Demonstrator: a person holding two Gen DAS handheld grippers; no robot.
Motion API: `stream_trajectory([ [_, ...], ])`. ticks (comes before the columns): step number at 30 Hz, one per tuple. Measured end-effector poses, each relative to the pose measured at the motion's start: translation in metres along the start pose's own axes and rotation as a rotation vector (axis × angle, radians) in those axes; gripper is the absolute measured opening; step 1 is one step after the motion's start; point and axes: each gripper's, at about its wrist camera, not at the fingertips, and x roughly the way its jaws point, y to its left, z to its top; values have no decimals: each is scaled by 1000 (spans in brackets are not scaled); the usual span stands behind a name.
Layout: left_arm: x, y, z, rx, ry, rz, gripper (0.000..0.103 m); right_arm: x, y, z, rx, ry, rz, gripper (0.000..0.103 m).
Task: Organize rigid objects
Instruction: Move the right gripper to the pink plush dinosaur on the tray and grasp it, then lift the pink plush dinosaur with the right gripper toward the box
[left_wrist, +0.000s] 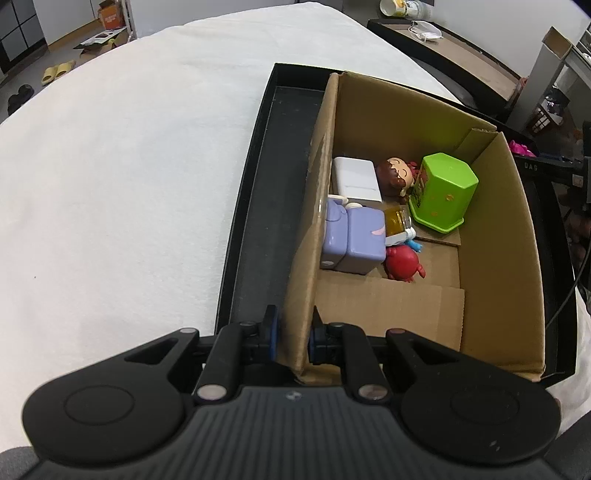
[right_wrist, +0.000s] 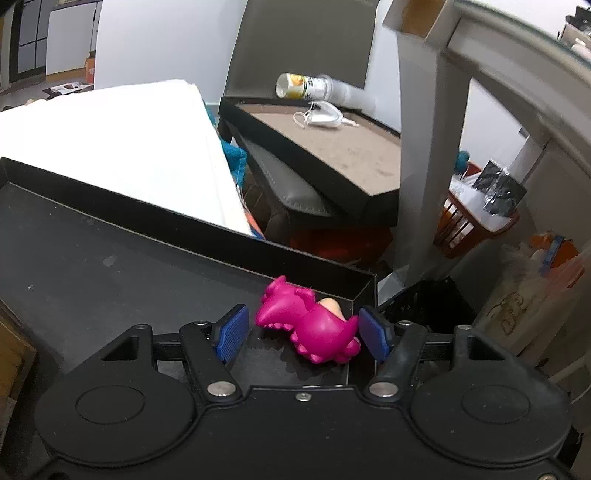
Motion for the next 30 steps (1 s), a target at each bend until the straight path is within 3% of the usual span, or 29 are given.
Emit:
stream_trajectory([
  [4, 0, 0, 0, 0, 0, 1, 14, -2, -2, 0, -1, -2, 14, 60],
  [11, 0, -1, 0, 9, -5, 2, 14, -7, 0, -1, -19, 2, 39, 58],
  [15, -2, -3, 0, 20, -13, 9, 14, -17, 3, -1, -22, -6, 55, 50],
  [30, -6, 1, -3, -1, -28, -18, 14, -47, 15, -20, -14, 106, 208, 39],
])
